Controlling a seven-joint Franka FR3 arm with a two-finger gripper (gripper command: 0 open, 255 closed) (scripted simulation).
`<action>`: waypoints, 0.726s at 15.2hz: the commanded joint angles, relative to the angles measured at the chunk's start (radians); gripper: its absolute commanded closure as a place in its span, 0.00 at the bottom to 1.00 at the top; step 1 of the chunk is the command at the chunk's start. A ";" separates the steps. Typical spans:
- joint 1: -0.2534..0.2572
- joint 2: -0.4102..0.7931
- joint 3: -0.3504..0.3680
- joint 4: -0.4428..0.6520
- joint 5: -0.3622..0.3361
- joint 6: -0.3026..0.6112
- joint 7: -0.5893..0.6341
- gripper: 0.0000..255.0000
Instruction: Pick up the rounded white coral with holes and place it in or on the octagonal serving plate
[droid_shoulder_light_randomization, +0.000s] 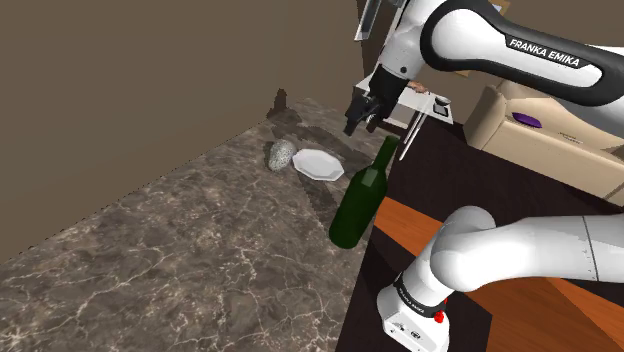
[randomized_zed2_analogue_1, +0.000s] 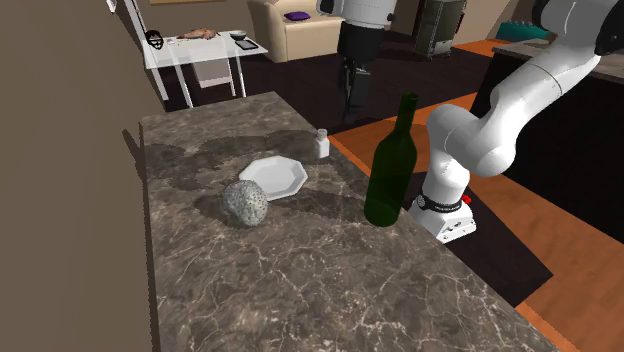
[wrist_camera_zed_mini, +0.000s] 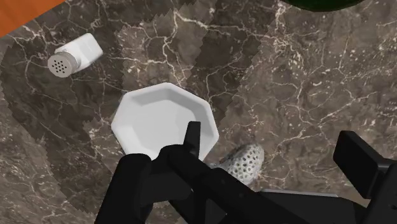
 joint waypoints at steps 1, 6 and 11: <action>0.000 0.000 0.000 0.000 0.000 0.000 0.000 0.00; -0.036 0.132 0.037 -0.026 0.042 0.183 0.140 0.00; -0.071 0.289 0.069 -0.016 0.073 0.356 0.274 0.00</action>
